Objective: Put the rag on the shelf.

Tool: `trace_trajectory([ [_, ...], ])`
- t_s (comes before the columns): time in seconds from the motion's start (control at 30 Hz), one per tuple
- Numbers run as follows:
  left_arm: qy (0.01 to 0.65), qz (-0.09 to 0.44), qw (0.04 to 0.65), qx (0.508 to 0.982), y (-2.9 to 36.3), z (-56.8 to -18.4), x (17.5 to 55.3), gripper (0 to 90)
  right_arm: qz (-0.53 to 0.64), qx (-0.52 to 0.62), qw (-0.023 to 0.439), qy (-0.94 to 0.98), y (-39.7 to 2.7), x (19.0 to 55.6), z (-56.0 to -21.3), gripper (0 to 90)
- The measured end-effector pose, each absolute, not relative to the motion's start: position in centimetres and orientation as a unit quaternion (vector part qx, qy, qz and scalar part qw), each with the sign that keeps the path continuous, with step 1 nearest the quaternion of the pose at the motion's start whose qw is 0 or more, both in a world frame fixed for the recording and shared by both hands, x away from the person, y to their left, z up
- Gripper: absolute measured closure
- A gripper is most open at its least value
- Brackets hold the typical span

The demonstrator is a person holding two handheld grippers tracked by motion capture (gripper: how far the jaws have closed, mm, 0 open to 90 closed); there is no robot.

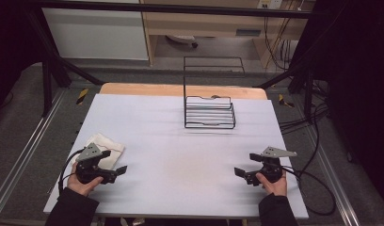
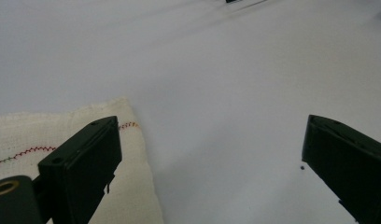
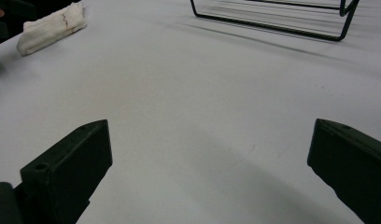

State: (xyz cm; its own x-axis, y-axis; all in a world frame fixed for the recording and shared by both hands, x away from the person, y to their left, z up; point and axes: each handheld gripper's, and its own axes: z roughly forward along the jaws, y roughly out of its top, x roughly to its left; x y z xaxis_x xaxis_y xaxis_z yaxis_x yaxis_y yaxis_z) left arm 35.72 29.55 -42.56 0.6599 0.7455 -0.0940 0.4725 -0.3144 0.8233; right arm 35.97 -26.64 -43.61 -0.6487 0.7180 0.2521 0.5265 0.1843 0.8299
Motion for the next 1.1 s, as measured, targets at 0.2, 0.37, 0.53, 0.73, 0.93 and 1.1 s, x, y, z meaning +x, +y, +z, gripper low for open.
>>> trace_trajectory([
  [0.2,0.382,0.155,0.439,0.798,29.6,-42.4,35.5,4.4,0.492,0.407,0.097,0.764,-26.7,36.0,-43.7,0.5],
  [0.37,0.379,0.16,0.44,0.798,30.0,-42.2,35.0,4.3,0.49,0.407,0.097,0.765,-26.6,36.0,-43.7,0.5],
  [0.53,0.389,0.16,0.437,0.795,30.4,-42.1,34.9,4.8,0.489,0.408,0.096,0.765,-26.5,36.0,-43.7,0.5],
  [0.73,0.398,0.168,0.425,0.796,30.8,-42.0,34.8,6.7,0.487,0.408,0.097,0.766,-26.5,36.0,-43.8,0.5],
  [0.93,0.416,0.182,0.398,0.797,31.0,-42.2,34.9,14.2,0.486,0.408,0.097,0.767,-26.5,36.0,-43.8,0.5],
  [1.1,0.426,0.186,0.376,0.801,31.1,-42.6,35.2,28.4,0.483,0.408,0.095,0.769,-26.4,36.1,-43.9,0.5],
])
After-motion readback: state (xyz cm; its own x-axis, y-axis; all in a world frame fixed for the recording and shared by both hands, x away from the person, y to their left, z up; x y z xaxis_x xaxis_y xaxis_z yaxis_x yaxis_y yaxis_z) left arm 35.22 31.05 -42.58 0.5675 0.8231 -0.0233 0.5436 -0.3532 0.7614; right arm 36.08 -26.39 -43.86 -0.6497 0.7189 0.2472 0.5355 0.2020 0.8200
